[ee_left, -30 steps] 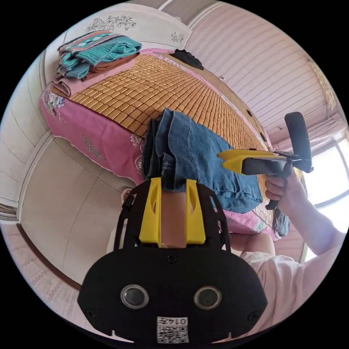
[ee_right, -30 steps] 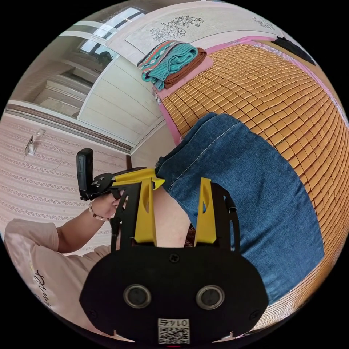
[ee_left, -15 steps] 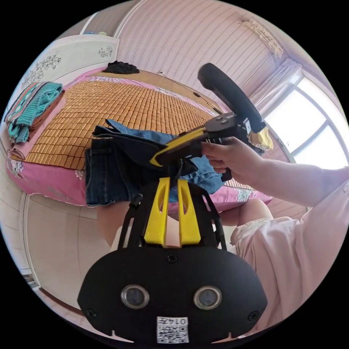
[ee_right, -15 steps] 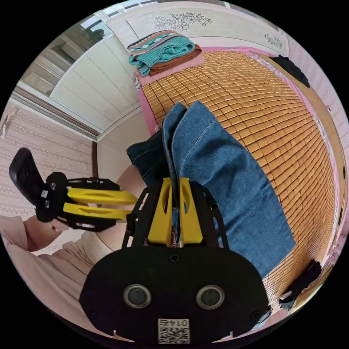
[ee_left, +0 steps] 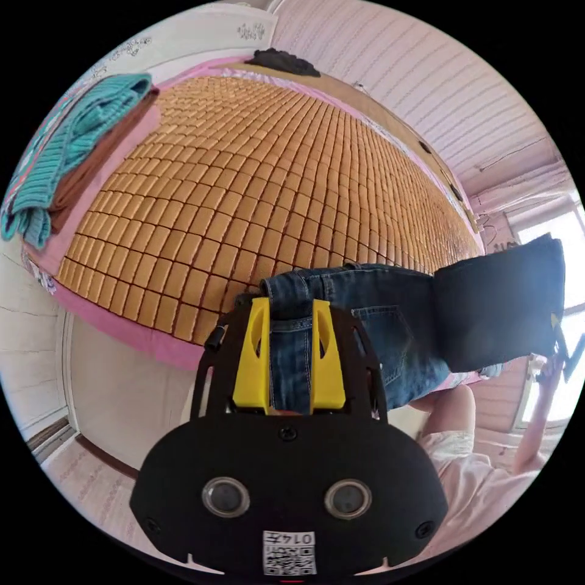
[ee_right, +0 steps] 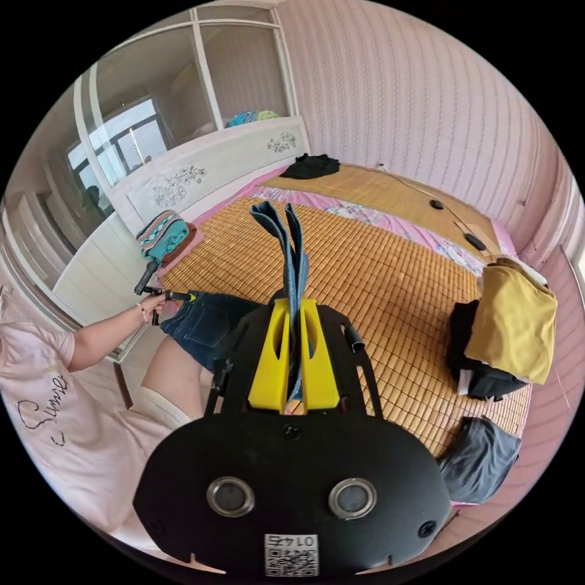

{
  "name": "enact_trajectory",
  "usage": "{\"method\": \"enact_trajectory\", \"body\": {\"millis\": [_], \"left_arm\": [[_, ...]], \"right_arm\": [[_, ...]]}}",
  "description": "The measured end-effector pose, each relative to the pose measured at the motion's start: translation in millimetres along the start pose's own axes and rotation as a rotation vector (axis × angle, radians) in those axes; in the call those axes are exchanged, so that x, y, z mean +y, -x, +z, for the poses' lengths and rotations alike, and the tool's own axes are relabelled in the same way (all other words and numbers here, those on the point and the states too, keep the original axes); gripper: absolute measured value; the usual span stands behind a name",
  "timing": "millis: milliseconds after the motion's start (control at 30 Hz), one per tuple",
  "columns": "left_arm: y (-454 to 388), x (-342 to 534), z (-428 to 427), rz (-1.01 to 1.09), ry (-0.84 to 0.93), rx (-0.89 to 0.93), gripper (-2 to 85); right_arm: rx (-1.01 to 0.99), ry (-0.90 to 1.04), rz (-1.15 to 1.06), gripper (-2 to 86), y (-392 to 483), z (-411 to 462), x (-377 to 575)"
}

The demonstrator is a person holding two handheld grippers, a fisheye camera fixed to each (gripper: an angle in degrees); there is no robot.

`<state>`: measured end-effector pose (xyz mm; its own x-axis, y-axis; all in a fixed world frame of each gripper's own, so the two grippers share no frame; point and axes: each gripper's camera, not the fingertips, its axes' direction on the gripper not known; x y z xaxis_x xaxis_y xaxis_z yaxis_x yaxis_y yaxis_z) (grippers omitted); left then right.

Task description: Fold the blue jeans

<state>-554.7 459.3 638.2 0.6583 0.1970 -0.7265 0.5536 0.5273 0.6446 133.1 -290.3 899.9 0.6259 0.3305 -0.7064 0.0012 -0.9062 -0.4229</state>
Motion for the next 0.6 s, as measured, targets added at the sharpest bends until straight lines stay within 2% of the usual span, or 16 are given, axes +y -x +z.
{"method": "enact_trajectory", "body": {"millis": [133,233,300,467,600], "left_arm": [[-19,-17,-6,0.125,0.055,-0.022,3.7],[-37,-33,-38,0.173,-0.005,0.009,1.7],[-60,-50,-91,0.211,-0.156,0.112,0.6],[-110,-57,-218,0.379,-0.517,0.045,0.0],[-62,-33,-272,0.285,-0.681,0.009,1.1]], "right_arm": [[0.194,-0.105,0.137,1.5,-60,-93,12],[0.225,-0.209,0.309,1.4,-103,-152,14],[0.24,-0.296,0.353,1.4,-123,-184,12],[0.371,-0.446,0.514,1.5,-186,-263,22],[0.375,-0.546,0.476,1.9,-221,-293,78]]}}
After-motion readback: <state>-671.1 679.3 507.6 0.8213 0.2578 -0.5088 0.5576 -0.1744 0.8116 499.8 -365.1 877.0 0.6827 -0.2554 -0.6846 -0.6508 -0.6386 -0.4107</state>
